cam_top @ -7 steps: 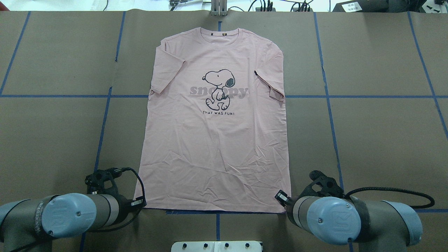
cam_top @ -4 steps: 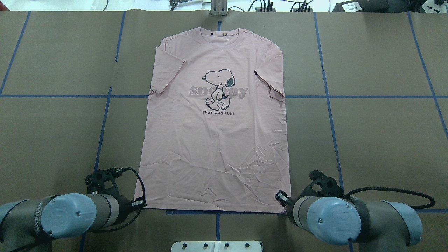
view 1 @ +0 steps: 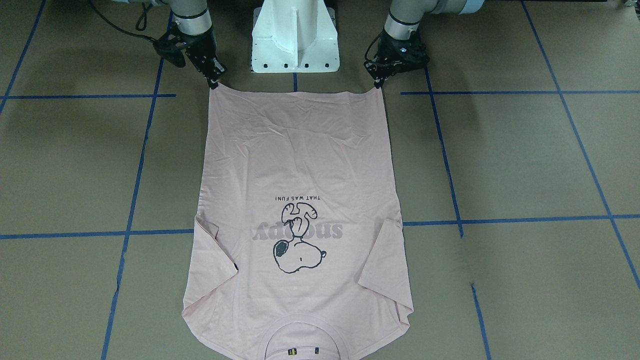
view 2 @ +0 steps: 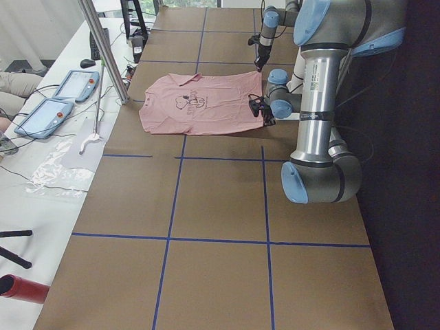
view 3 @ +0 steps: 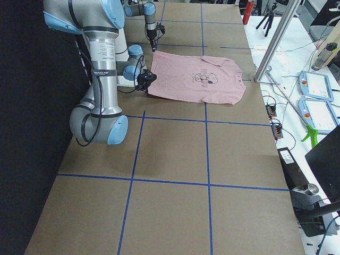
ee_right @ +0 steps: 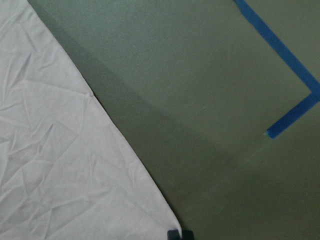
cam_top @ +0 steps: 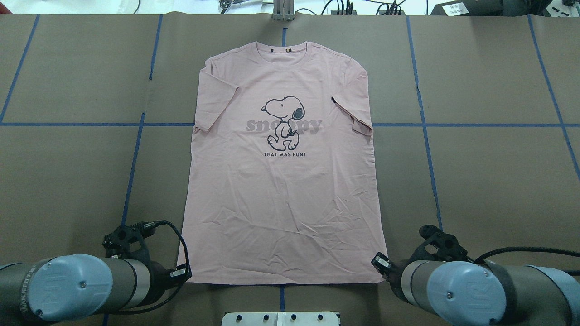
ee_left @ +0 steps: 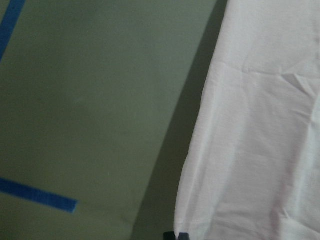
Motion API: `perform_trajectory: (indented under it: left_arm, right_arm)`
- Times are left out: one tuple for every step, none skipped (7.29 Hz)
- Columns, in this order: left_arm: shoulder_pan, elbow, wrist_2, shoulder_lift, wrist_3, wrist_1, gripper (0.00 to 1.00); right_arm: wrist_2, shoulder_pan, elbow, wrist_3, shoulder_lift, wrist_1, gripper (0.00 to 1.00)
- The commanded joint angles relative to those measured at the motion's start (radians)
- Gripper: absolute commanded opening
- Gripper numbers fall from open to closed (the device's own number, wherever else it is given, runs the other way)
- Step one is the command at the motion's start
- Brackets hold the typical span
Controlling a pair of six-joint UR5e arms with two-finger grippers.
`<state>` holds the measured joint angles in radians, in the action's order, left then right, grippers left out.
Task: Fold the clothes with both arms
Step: 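Lift the hem with both grippers and fold it over toward the collar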
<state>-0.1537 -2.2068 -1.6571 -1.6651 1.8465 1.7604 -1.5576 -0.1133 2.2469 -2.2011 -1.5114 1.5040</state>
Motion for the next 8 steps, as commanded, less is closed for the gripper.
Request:
perform_trajectory:
  left_arm:
    - [-0.004,-0.068,-0.024,-0.01,0.045,-0.07,0.0]
    - [-0.056,-0.056,-0.021,-0.046,0.033,-0.074,0.0]
    - [-0.172,0.002,-0.024,-0.111,-0.014,-0.087,0.0]
    - [-0.301,0.101,-0.035,-0.243,-0.126,-0.134,0.0]
    - [-0.379,0.224,-0.064,-0.336,-0.197,-0.134,0.0]
    - [-0.451,0.345,-0.058,-0.388,-0.284,-0.099,0.0]
    - [-0.505,0.442,-0.056,-0.403,-0.338,0.0,0.0]
    - [-0.545,0.551,-0.05,-0.422,-0.343,0.105,0.0]
  right_arm:
    - [-0.024,-0.056,0.107,0.003,-0.04,-0.001,0.0]
    - [-0.054,-0.116,0.102,0.017,-0.021,-0.004,0.0]
    - [-0.083,-0.22,0.071,0.109,0.05,0.002,0.0]
    - [-0.114,-0.326,-0.006,0.206,0.116,0.002,0.0]
    - [-0.143,-0.404,-0.141,0.26,0.223,0.002,0.0]
    - [-0.141,-0.455,-0.285,0.33,0.311,-0.001,0.0]
    - [-0.14,-0.52,-0.382,0.422,0.362,-0.008,0.0]
    - [-0.14,-0.569,-0.5,0.493,0.429,-0.008,0.0]
